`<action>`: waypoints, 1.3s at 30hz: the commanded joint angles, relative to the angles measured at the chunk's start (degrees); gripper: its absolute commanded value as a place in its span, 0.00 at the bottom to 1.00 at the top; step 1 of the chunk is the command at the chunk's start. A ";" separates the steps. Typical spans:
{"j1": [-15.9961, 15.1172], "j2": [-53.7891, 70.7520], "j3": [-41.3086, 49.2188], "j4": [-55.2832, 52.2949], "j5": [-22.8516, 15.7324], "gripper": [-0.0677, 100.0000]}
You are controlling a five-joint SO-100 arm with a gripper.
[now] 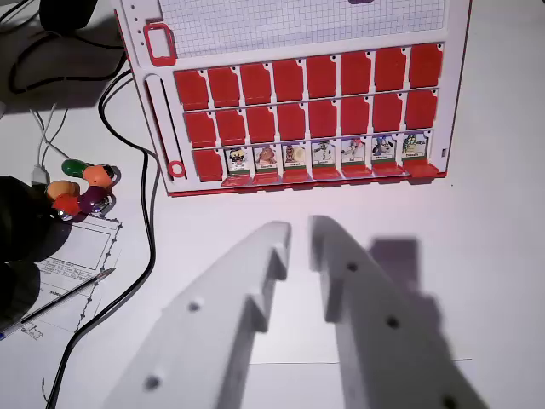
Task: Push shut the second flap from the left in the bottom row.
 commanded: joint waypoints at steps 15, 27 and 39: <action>-2.02 -3.69 -7.21 -1.49 1.58 0.02; -5.80 -15.73 -14.50 5.45 7.65 0.02; -7.82 -31.64 -27.60 15.64 13.97 0.02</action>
